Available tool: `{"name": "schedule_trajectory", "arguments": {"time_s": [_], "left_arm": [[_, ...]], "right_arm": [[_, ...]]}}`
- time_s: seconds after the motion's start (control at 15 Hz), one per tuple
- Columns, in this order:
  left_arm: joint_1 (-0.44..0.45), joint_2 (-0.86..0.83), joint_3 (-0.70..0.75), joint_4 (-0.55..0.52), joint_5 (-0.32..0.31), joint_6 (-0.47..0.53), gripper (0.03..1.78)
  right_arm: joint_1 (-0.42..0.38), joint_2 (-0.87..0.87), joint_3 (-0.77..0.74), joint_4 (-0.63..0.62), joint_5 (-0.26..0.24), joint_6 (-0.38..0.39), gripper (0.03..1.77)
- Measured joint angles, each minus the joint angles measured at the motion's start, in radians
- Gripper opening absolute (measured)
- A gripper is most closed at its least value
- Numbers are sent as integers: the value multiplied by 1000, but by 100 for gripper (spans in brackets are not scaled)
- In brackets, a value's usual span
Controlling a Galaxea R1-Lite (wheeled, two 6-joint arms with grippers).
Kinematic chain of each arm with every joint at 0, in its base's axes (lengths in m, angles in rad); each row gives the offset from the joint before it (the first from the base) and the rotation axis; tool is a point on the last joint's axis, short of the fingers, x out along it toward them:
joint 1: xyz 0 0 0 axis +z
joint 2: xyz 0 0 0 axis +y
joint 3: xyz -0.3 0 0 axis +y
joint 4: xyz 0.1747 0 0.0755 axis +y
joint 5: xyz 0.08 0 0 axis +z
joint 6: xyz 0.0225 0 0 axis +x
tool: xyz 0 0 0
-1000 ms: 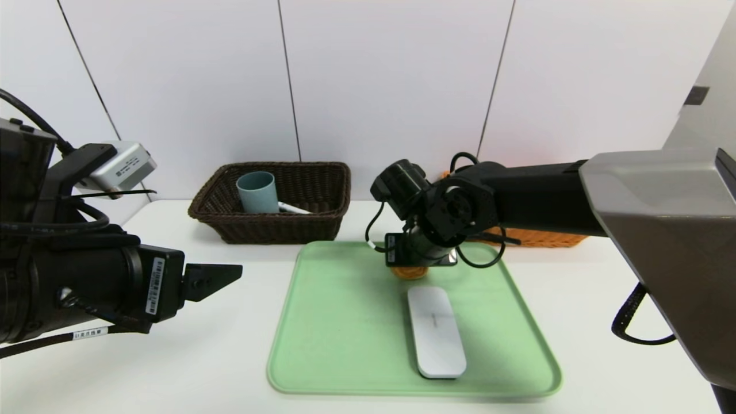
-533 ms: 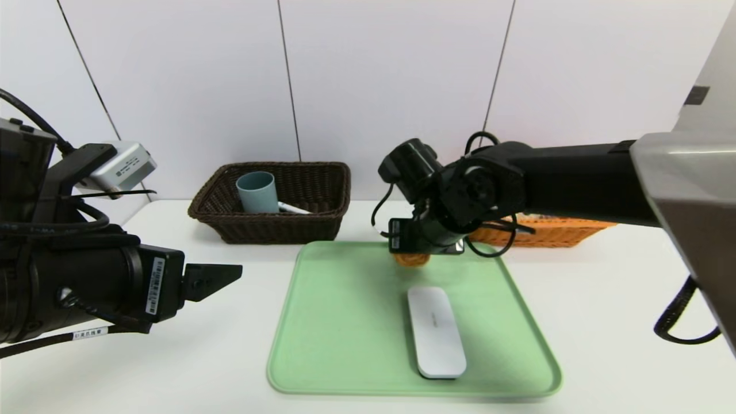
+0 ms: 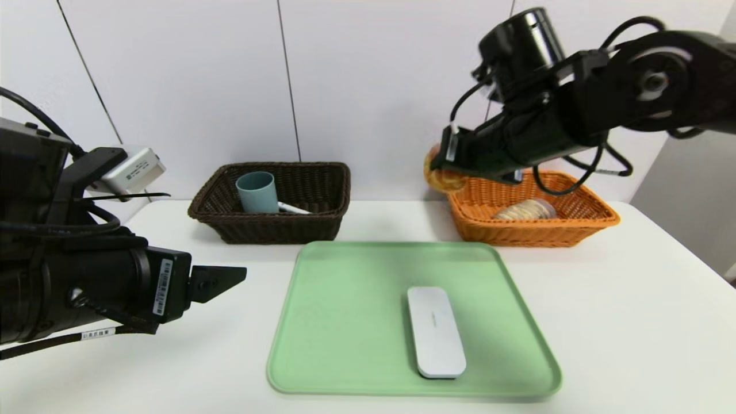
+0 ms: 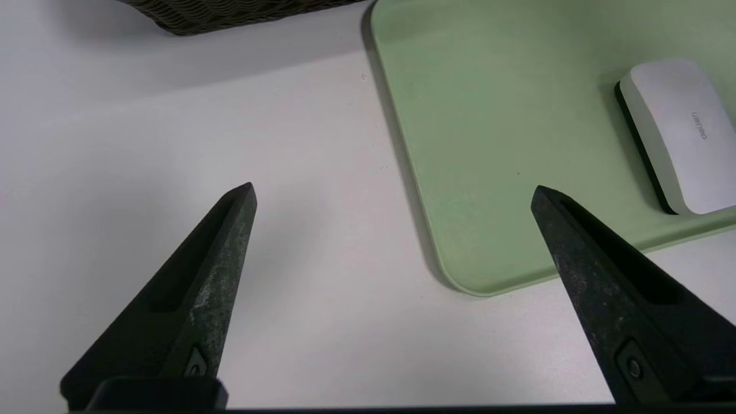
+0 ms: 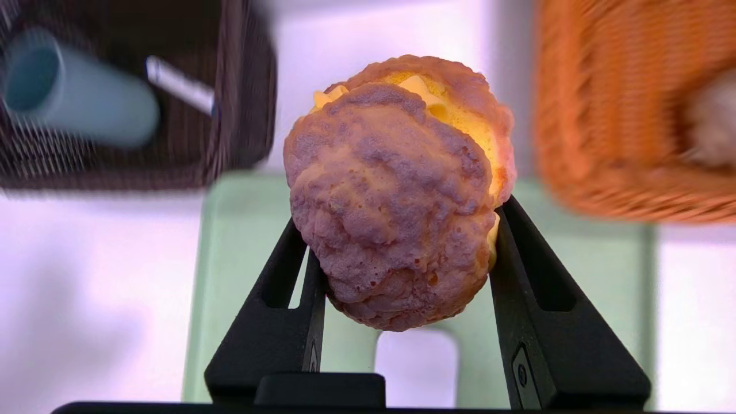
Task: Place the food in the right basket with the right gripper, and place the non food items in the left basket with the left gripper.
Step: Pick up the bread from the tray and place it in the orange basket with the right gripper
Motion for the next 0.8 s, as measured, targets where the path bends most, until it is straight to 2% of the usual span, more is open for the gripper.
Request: {"name": "schedule_trajectory", "arguments": {"time_s": [0.33, 0.47, 0.8], "left_arm": [[0, 9, -3, -4, -1, -1, 169], [0, 13, -4, -36, -2, -2, 169], [0, 24, -5, -65, -3, -2, 169]], "right_arm": [[-214, 39, -31, -108, 25, -73, 81], [-251, 90, -34, -136, 44, -75, 81], [-304, 262, -34, -194, 43, -65, 81]]}}
